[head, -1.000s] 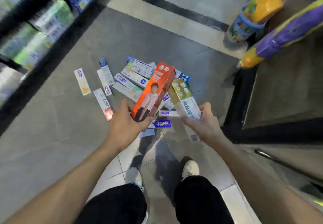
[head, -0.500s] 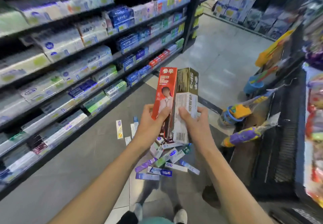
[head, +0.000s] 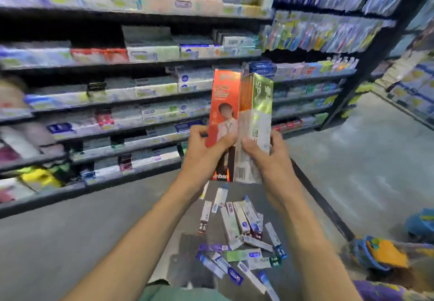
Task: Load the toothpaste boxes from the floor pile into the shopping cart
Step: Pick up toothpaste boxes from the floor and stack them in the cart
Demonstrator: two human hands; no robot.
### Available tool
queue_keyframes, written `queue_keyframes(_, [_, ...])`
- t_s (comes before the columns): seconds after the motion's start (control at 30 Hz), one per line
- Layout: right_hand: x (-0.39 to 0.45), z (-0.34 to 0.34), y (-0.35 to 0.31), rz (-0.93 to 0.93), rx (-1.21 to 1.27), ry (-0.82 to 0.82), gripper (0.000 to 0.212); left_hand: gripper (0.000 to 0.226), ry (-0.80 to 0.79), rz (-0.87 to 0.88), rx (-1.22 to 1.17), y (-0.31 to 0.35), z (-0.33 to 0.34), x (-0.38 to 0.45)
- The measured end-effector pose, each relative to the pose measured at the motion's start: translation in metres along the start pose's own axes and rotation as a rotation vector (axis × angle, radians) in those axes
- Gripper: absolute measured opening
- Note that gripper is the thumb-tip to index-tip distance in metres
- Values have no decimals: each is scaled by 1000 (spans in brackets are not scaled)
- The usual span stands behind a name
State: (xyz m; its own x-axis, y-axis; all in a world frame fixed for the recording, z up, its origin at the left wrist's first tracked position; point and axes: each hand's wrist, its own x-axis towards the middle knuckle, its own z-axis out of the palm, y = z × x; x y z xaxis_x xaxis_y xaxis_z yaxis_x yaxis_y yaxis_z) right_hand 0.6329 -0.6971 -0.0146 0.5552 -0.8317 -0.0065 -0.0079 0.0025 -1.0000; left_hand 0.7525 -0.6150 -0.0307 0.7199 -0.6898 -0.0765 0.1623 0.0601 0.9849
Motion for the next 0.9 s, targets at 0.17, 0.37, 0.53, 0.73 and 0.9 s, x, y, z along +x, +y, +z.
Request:
queue_keyframes(0.17, [-6, 60, 4, 16, -5, -356, 56, 46, 359, 37, -15, 1, -62, -38])
queue_keyframes(0.37, [-56, 167, 21, 66, 22, -823, 52, 36, 792, 72, -48, 5, -154, -128])
queue_keyframes(0.53, [-135, 265, 30, 52, -15, -1118, 57, 38, 1179, 128, 23, 3, -228, -204])
queue_keyframes(0.73, [-234, 379, 48, 40, -11, -1319, 51, 43, 1413, 165, -37, -8, -340, -291])
queue_keyframes(0.9, [-318, 456, 64, 55, -48, -1441, 65, 43, 1527, 133, -109, -28, -426, -362])
